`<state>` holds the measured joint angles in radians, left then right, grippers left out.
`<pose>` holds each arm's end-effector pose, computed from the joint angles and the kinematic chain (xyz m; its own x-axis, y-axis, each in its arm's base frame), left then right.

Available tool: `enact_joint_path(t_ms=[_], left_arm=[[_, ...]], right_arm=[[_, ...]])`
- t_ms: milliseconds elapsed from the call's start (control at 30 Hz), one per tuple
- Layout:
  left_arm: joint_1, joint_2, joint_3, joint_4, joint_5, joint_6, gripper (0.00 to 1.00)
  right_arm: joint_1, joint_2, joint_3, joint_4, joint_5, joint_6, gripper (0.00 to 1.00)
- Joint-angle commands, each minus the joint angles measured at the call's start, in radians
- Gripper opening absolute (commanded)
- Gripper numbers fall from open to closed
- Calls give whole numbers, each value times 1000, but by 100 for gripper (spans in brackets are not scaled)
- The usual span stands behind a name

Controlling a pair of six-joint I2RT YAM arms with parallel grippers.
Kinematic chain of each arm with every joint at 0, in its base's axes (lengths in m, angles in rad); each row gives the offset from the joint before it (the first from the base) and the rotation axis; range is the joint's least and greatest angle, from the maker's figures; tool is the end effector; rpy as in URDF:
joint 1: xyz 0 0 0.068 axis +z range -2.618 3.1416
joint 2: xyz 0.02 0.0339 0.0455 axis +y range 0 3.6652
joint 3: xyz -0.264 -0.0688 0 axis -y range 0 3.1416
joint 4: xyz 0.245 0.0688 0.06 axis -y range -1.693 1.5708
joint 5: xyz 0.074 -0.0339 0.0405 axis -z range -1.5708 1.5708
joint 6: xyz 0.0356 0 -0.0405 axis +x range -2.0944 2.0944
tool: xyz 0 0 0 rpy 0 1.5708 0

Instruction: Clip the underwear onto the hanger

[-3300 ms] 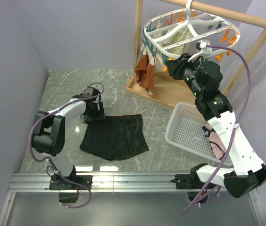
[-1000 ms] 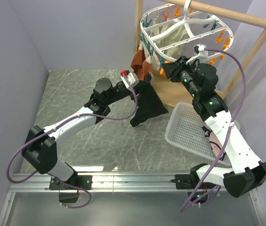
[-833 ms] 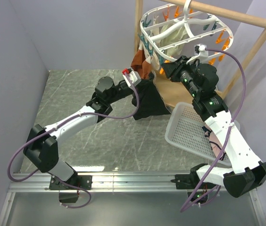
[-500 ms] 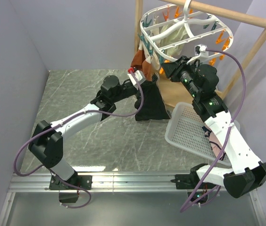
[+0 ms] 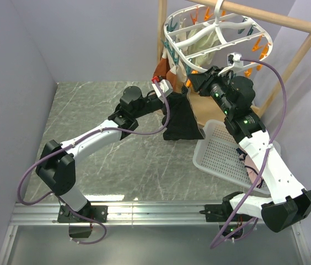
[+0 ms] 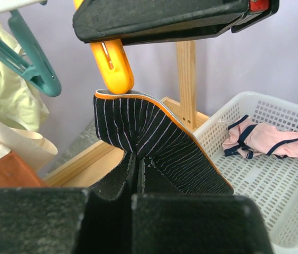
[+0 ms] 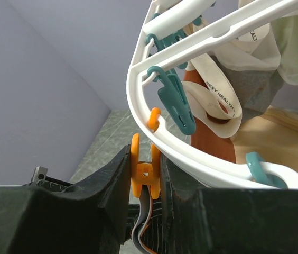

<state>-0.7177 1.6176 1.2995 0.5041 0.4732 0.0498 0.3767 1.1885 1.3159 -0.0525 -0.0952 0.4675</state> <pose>0.2814 -0.2672 0.3771 0.1851 -0.1027 -0.9773 0.9147 0.3816 0.1331 0.2461 0.1010 0.4573 -0.1426 0.4260 -0.8934 -0.4369 0.7828 0.4430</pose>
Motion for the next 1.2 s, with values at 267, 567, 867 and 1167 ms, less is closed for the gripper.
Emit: enact_joint_path(t_ms=[267, 567, 867, 1167], left_arm=[[-9, 11, 57, 56, 19, -33, 0], [-9, 13, 58, 65, 30, -44, 0], [-9, 21, 73, 71, 41, -44, 0], [-6, 5, 64, 108, 35, -87, 0]], right_arm=[[10, -24, -14, 5, -75, -3, 0], [8, -21, -12, 3, -80, -6, 0], [10, -23, -20, -3, -83, -23, 0], [10, -24, -18, -13, -51, -41, 0]])
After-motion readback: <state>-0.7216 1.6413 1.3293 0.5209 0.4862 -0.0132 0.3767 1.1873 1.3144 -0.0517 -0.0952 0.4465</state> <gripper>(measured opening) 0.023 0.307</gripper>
